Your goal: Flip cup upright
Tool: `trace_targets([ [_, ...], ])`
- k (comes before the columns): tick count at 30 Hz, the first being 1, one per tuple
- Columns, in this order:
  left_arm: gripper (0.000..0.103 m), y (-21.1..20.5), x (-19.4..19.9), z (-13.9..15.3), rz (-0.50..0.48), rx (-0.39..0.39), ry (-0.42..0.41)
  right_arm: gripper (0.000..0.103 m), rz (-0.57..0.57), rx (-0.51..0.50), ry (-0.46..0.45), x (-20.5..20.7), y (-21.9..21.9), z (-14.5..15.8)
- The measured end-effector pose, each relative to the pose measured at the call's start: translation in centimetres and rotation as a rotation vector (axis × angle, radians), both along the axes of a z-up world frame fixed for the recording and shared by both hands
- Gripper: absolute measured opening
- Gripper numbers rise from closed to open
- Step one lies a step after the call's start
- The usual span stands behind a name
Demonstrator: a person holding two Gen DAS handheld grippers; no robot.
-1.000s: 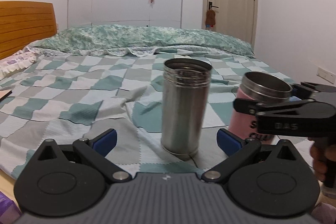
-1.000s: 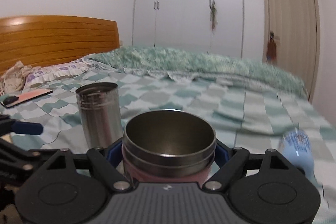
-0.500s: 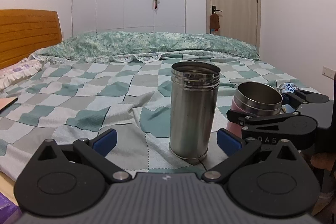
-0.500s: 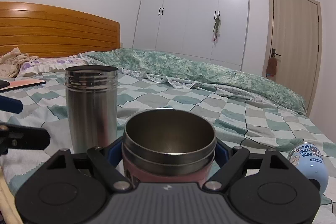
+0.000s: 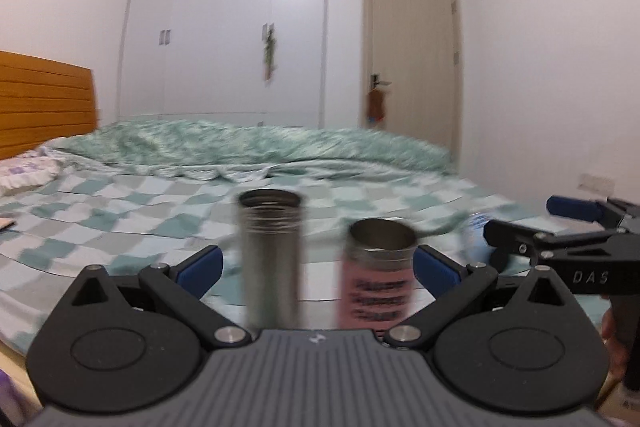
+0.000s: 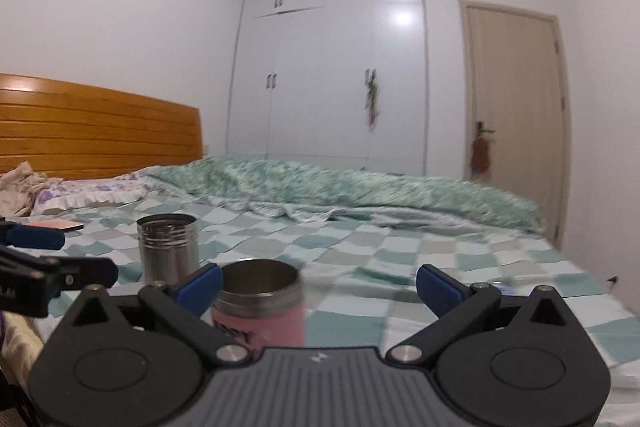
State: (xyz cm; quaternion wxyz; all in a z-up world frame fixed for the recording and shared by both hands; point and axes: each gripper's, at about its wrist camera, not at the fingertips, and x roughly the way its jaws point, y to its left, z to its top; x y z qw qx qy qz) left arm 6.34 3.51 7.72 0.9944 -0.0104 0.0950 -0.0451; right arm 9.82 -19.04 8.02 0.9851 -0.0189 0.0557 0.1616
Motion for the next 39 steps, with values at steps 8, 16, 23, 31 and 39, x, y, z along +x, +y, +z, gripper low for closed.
trace_targets([
  [8, 0.103, -6.0, -2.4, -2.2, -0.077, -0.004, -0.028, 0.103, -0.107, -0.011, 0.016, -5.3, -5.7, -1.1],
  [16, 0.103, -8.9, -3.4, -5.5, -0.057, 0.034, -0.066, 0.103, -0.153, -0.008, 0.027, -8.1, -8.9, -4.3],
  [23, 0.103, -9.2, -2.9, -6.8, -0.021, 0.054, -0.104, 0.103, -0.166, -0.015, 0.010, -9.1, -9.9, -5.8],
  [31, 0.103, -8.9, -2.8, -7.8, 0.005, 0.038, -0.103, 0.103, -0.186, 0.036, -0.010, -9.4, -11.0, -6.4],
  [39, 0.103, -8.9, -3.1, -8.0, 0.008, 0.038, -0.112, 0.103, -0.197, 0.022, -0.024, -9.5, -10.9, -6.7],
])
